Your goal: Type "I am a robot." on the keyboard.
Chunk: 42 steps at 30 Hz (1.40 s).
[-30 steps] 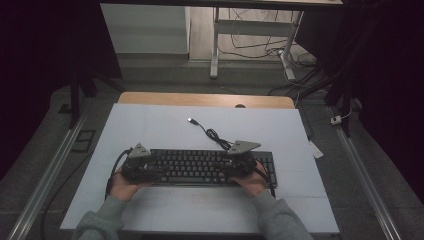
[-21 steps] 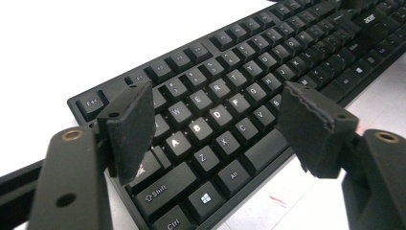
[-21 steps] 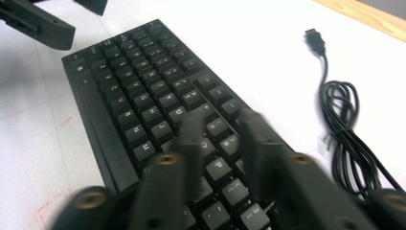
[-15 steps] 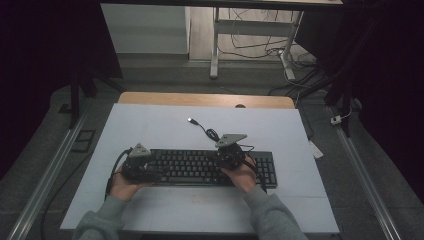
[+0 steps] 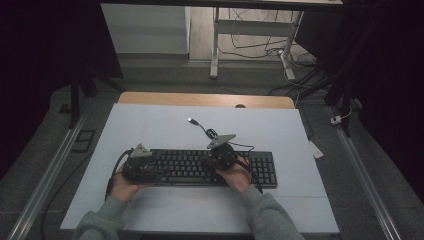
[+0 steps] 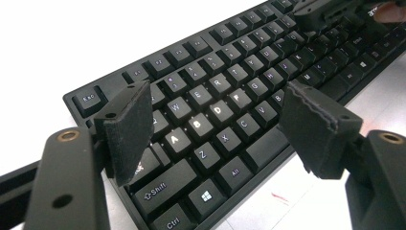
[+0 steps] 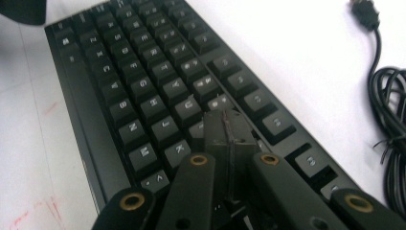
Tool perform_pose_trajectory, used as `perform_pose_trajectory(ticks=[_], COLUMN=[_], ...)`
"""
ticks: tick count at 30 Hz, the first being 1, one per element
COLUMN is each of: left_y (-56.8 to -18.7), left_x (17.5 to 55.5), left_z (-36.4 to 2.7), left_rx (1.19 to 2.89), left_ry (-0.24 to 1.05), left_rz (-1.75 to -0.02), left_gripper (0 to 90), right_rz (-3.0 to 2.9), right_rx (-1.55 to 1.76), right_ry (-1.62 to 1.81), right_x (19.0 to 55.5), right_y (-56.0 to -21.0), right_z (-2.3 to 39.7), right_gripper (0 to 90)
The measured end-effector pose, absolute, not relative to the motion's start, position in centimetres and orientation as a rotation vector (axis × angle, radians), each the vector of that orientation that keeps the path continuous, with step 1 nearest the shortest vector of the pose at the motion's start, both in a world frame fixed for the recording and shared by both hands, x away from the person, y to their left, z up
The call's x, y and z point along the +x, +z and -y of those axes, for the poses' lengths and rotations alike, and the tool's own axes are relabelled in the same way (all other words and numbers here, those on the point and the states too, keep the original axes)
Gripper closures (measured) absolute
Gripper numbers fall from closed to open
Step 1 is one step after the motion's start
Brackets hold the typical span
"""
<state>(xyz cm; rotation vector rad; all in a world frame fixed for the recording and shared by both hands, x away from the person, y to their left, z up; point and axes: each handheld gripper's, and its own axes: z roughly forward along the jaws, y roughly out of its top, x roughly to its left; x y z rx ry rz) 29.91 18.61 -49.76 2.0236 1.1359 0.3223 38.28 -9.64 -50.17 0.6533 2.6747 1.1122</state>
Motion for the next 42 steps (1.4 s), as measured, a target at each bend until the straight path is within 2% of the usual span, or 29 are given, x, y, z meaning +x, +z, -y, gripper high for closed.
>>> perform_pose_trajectory(ticks=[18,24,40,42], left_y=[-49.8,-49.8,-49.7,-49.7], left_x=[29.9,29.8,29.7,29.7], left_z=[-18.5,-18.6,-18.5,-18.5], left_rx=[2.034,2.026,2.027,2.029], left_ry=[0.325,0.329,0.336,0.337], left_rz=[-1.132,-1.134,-1.125,-1.123], left_gripper=[27.5,27.5,27.5,27.5], right_rz=[-2.673,-2.64,-2.547,-2.537], right_rx=[0.62,0.612,0.693,0.691], right_ry=[1.057,1.104,1.193,1.205], right_x=[38.2,37.9,35.8,35.5], right_y=[-51.2,-50.4,-49.3,-49.3], right_z=[9.1,9.5,16.0,16.7], right_gripper=[90.0,90.0,89.9,80.8])
